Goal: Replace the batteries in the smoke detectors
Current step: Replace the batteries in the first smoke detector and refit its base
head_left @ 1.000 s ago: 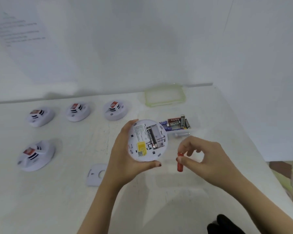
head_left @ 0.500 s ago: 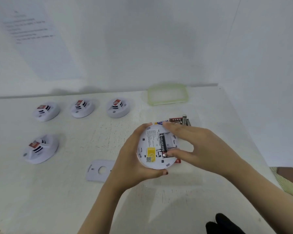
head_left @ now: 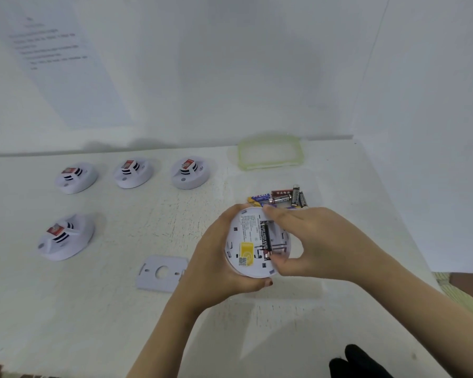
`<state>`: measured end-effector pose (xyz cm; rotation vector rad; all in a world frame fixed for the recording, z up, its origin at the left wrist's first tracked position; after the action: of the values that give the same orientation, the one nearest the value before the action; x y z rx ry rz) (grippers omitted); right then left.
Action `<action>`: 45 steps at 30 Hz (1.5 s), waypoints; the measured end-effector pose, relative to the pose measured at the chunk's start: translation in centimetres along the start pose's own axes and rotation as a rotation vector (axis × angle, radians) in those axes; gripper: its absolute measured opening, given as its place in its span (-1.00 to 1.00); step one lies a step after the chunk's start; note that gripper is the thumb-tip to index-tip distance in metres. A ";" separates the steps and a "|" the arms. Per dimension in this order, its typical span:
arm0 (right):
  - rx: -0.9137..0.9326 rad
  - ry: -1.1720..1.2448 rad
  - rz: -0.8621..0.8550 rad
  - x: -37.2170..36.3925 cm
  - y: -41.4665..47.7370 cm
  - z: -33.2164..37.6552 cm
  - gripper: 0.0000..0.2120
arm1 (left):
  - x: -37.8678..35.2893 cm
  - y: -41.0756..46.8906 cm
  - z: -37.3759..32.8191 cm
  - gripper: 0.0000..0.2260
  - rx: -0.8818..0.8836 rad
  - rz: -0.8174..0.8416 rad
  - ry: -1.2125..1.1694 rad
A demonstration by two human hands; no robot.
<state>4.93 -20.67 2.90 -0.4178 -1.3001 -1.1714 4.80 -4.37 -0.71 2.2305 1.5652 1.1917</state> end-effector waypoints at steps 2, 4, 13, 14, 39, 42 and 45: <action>0.021 -0.023 -0.001 -0.2 0.0 -0.1 -0.36 | -0.1 -0.2 0.3 -0.14 0.026 -0.002 -0.018; 0.035 -0.048 -0.010 -0.4 0.0 -0.2 -0.34 | -0.1 -0.4 0.6 -0.12 0.052 -0.003 -0.035; -0.139 0.165 0.145 -1.6 -0.3 -1.5 -0.27 | 0.3 -0.8 0.6 -0.15 0.077 -0.013 -0.063; -0.188 0.202 0.168 -1.5 -0.2 -1.7 -0.26 | 0.2 -0.8 0.6 -0.15 0.076 -0.009 -0.061; -0.189 0.526 -0.235 -0.9 -2.2 -0.3 -0.79 | 1.6 -0.8 1.2 -0.16 0.072 -0.133 -0.010; -0.261 0.580 -0.185 -0.7 -2.9 -1.0 -0.84 | 2.3 -0.7 1.9 -0.16 0.104 -0.181 -0.016; -0.328 0.427 0.028 -1.4 -3.2 -2.1 -0.76 | 2.5 -0.7 2.4 -0.13 0.123 -0.198 -0.028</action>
<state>3.52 -23.06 -0.12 -0.3933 -0.7342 -1.3670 6.31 -1.22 -1.40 2.0919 1.8442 1.0317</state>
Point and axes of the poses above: each hand's wrist, its own y-axis towards the middle knuckle, its own x-axis out of the back of the hand, z = x × y, the point moved 4 cm from there along y, towards the middle knuckle, and after that the axes turned 15 degrees about -x, right-handed, at the moved point
